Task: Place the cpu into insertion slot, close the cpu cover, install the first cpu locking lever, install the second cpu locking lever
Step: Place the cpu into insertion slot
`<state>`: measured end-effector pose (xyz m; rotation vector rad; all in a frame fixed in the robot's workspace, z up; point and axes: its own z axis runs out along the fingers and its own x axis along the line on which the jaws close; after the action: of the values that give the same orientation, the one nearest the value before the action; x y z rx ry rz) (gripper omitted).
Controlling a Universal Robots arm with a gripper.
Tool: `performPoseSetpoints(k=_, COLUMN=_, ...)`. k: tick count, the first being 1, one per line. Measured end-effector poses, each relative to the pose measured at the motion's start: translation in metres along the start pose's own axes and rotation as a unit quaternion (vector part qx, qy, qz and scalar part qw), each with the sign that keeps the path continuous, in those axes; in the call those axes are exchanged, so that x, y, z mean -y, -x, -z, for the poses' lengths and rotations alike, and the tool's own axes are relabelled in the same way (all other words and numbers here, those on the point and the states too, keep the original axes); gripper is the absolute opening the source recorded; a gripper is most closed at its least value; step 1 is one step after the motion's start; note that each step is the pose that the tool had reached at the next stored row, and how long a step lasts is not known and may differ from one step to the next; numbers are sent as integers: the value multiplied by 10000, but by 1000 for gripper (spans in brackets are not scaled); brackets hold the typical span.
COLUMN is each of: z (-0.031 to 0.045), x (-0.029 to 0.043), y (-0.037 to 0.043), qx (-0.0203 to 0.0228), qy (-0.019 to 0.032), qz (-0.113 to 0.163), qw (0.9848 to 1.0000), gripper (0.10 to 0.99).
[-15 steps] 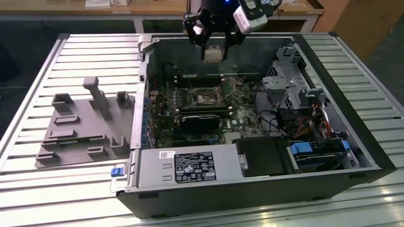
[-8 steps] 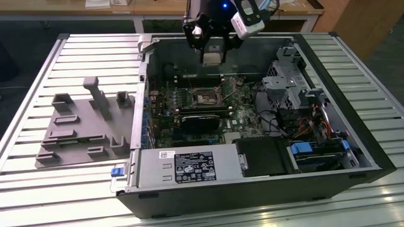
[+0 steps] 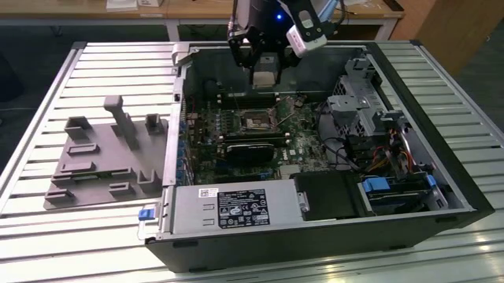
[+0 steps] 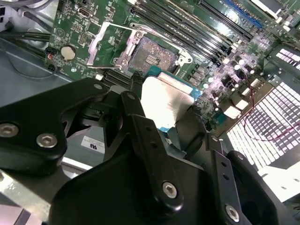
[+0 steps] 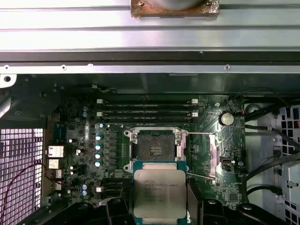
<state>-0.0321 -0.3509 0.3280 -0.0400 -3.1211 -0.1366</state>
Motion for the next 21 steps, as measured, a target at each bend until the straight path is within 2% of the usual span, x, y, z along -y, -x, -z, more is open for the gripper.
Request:
performPoseSetpoints(k=8, z=-111, x=0, y=-1, qx=1, qy=-8, qz=-4, qw=10000, gripper=537)
performPoseSetpoints(k=12, z=-139, x=2, y=-1, qx=28, qy=-2, qz=-321, qw=9995, gripper=537)
performPoseSetpoints(k=17, z=-174, x=5, y=0, qx=67, qy=6, qz=-778, qw=9969, gripper=537)
performPoseSetpoints(k=21, z=-190, x=7, y=0, qx=98, qy=12, qz=-1135, qw=9935, gripper=537)
